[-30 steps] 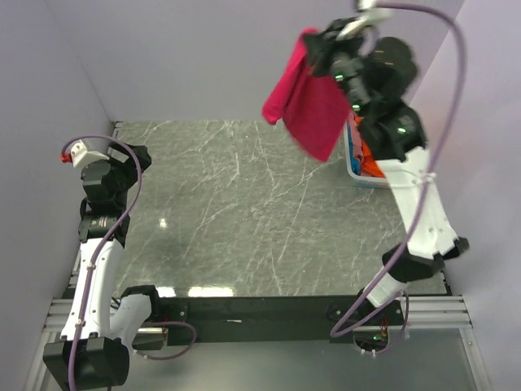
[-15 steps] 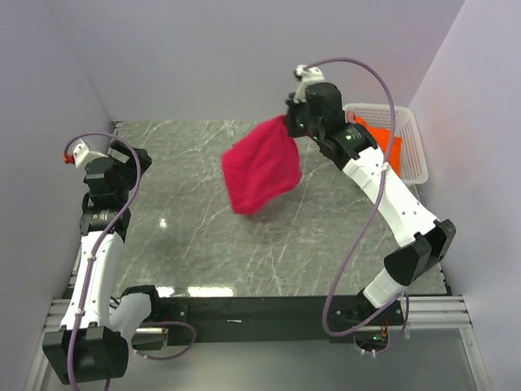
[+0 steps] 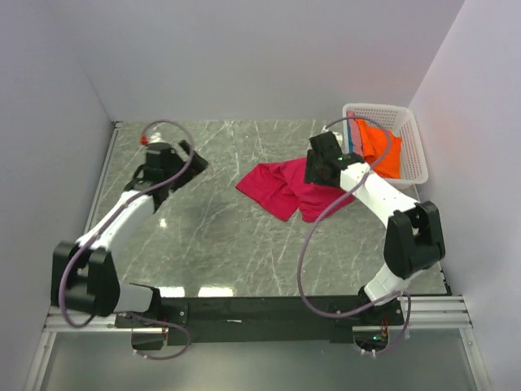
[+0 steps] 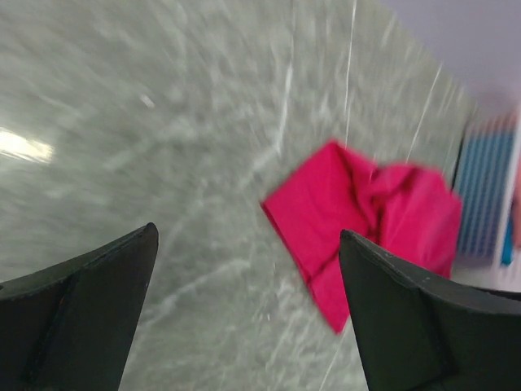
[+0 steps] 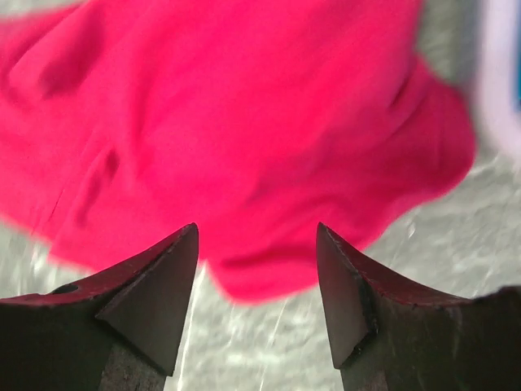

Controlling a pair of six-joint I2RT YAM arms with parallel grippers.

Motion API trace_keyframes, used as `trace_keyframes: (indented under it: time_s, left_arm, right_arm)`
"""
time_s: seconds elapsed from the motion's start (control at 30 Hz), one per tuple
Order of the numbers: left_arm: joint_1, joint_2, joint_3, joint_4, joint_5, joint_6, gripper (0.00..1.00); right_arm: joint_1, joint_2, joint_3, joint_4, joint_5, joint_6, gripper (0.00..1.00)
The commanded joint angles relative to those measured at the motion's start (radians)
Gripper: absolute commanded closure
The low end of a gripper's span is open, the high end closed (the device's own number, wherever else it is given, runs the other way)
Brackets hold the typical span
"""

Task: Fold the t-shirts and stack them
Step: Move the tshirt to the center of the board, then flatten the tshirt out

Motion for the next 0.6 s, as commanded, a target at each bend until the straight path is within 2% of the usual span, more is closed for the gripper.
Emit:
trace_keyframes:
  time_s: [0.0,0.1,0.23,0.47,0.57]
  left_arm:
    - [-0.107,0.100,0.074,0.007,0.053,0.031,0.01]
    - [-0.184,0.211,0.122,0.030,0.098,0.040,0.00]
    - [-0.274,0.394,0.240,-0.033,0.036,0.069,0.02]
    - [-0.356,0.610,0.409,-0.082,0.019,0.079,0.12]
    - [-0.379,0.683,0.458,-0.105,0.013,0.077,0.18]
  right_arm:
    - [0.084,-0.139,-0.053,0.053,0.070,0.013,0.33]
    - [0.152,-0.142,-0.117,0.025,0.091,0.034,0.33]
    - [0.187,-0.153,-0.218,0.013,0.124,0.093,0.33]
    - [0.186,-0.118,-0.329,0.238,-0.060,0.125,0.35]
    - [0.186,-0.047,-0.308,0.252,-0.062,0.153,0.38]
